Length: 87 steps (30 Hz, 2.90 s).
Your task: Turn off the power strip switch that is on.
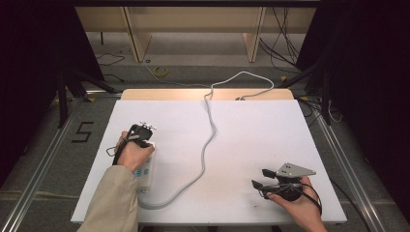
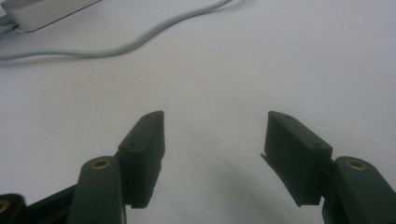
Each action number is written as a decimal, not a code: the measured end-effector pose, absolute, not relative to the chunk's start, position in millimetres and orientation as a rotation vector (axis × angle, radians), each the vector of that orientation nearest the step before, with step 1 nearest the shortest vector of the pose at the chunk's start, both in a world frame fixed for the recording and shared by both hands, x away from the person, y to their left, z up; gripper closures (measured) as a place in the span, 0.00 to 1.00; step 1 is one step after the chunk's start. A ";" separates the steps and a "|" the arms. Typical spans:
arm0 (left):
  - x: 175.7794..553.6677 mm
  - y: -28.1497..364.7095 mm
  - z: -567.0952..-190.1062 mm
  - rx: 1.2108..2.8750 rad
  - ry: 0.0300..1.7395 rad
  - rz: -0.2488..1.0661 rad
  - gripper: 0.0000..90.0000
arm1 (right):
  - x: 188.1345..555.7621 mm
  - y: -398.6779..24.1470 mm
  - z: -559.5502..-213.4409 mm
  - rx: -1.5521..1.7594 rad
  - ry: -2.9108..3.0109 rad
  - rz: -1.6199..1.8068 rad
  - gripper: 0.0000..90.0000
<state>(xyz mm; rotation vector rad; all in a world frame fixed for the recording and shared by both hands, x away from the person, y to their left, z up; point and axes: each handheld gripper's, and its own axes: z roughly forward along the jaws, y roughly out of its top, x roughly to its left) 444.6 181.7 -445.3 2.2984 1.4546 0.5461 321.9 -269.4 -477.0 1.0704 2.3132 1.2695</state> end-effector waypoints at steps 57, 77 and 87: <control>444.8 179.1 -444.9 2.337 1.474 0.538 1.00 | 322.4 -268.8 -477.0 1.069 2.312 1.269 0.43; 443.3 183.9 -441.7 2.328 1.456 0.543 1.00 | 322.9 -269.5 -477.0 1.067 2.309 1.272 0.43; 438.7 184.4 -436.2 2.295 1.409 0.573 1.00 | 322.9 -270.1 -476.7 1.071 2.307 1.270 0.43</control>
